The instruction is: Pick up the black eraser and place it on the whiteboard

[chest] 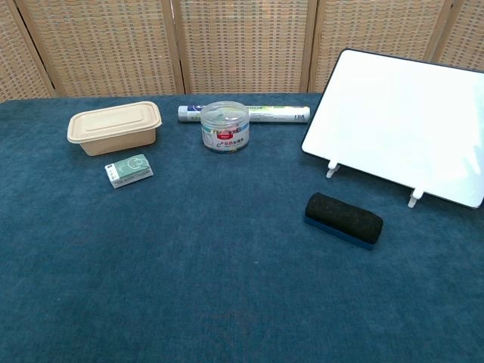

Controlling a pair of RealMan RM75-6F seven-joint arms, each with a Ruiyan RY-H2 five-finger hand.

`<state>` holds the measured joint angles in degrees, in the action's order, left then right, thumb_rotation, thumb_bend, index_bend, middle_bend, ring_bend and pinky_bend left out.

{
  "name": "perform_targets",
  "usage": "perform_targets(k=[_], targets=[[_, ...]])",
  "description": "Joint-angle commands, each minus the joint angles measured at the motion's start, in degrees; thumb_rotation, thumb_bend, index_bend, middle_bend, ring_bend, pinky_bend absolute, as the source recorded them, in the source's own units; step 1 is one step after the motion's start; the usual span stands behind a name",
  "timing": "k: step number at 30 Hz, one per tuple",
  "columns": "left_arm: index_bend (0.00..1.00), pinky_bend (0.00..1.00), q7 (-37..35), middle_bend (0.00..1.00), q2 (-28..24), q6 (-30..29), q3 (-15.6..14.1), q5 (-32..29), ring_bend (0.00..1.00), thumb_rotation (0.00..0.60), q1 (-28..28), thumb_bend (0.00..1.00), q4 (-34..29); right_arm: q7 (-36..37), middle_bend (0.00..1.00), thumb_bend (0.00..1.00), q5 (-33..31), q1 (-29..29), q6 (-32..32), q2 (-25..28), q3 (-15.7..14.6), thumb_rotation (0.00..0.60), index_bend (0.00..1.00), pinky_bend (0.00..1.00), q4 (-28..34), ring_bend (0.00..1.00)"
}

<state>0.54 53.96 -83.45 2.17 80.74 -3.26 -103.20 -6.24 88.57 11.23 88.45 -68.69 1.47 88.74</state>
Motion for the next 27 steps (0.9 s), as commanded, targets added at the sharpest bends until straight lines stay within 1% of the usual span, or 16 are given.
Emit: perform_targets(k=[1,4,8,11,15,17,19,20,23,24,26,27], targets=[[0.00,0.00,0.01,0.00,0.01,0.05,0.00,-0.05,0.00,0.600,0.01,0.00,0.01,-0.32,0.00,0.00,0.26,-0.12,-0.13,-0.19,0.06,0.600,0.00,0.00,-0.13,0.00],[0.00,0.00,0.02,0.00,-0.02,0.18,-0.03,-0.10,0.00,0.600,-0.01,0.00,0.01,-0.85,0.00,0.00,1.10,-0.18,-0.12,-0.35,-0.05,0.600,0.00,0.00,-0.04,0.00],[0.00,0.00,0.12,0.00,0.03,0.23,-0.04,-0.07,0.00,0.600,-0.01,0.00,0.02,-0.67,0.00,0.00,3.72,0.39,-0.59,-0.85,-0.66,0.600,0.00,0.00,0.53,0.00],[0.00,0.00,0.42,0.00,0.14,0.48,0.01,-0.24,0.00,0.600,-0.14,0.00,-0.03,-0.71,0.00,0.00,5.88,1.65,-2.37,-1.36,-1.29,0.600,0.00,0.00,1.31,0.00],[0.00,0.00,1.13,0.00,0.24,1.09,0.19,-0.84,0.00,0.600,-0.48,0.00,-0.20,0.73,0.00,0.00,8.99,5.72,-8.47,-1.66,-2.10,0.600,0.00,0.01,4.52,0.00],[0.00,0.00,1.38,0.00,0.29,1.20,0.30,-1.10,0.00,0.600,-0.57,0.00,-0.31,1.29,0.00,0.00,9.33,7.78,-11.62,-2.09,-1.87,0.600,0.00,0.04,5.88,0.00],[0.00,0.00,1.65,0.00,0.37,1.36,0.39,-1.38,0.00,0.600,-0.67,0.00,-0.38,1.01,0.00,0.00,8.76,9.73,-14.94,-3.05,-1.36,0.600,0.00,0.07,7.11,0.00],[0.00,0.00,1.89,0.00,0.44,1.59,0.41,-1.59,0.00,0.600,-0.78,0.00,-0.37,0.46,0.00,0.00,7.64,11.00,-17.19,-4.11,-0.66,0.600,0.00,0.09,7.53,0.00],[0.00,0.00,2.22,0.00,0.51,2.09,0.52,-2.07,0.00,0.600,-1.02,0.00,-0.37,-2.65,0.00,0.00,4.62,13.41,-21.50,-6.98,1.11,0.600,0.00,0.10,7.04,0.00],[0.00,0.00,2.25,0.00,0.51,2.12,0.54,-2.14,0.00,0.600,-1.04,0.00,-0.38,-3.17,0.00,0.00,4.15,13.65,-21.97,-7.36,1.34,0.600,0.00,0.11,6.88,0.00],[0.00,0.00,2.25,0.00,0.50,2.34,0.65,-2.46,0.00,0.600,-1.14,0.00,-0.37,-5.75,0.00,0.00,1.30,15.02,-24.90,-9.35,2.46,0.600,0.00,0.11,5.77,0.00],[0.00,0.00,2.22,0.00,0.47,2.51,0.70,-2.66,0.00,0.600,-1.21,0.00,-0.35,-7.44,0.00,0.00,-1.16,15.89,-26.81,-10.80,3.39,0.600,0.00,0.11,4.96,0.00]])
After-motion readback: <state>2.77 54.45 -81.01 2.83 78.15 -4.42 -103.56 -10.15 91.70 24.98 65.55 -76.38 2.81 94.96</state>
